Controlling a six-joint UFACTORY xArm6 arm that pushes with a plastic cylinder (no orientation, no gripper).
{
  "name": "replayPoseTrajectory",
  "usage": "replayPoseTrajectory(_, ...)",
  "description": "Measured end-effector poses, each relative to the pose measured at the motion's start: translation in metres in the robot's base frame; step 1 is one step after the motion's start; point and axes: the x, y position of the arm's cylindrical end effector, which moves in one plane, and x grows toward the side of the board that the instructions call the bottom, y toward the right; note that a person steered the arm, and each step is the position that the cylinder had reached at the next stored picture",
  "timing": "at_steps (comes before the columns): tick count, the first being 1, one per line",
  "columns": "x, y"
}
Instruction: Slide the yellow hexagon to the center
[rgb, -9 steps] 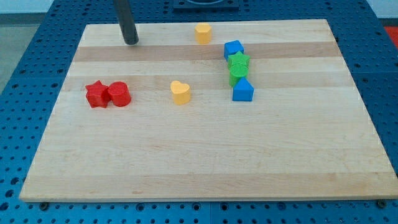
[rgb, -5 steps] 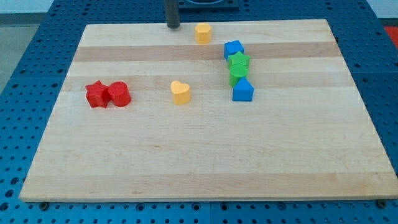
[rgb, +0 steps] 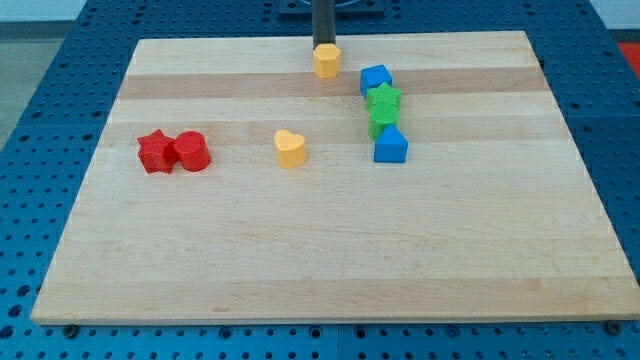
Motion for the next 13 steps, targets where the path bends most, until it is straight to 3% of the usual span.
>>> replayPoseTrajectory(6,0.021,0.032)
replayPoseTrajectory(9,0.049,0.018)
replayPoseTrajectory(13,0.074,-0.043)
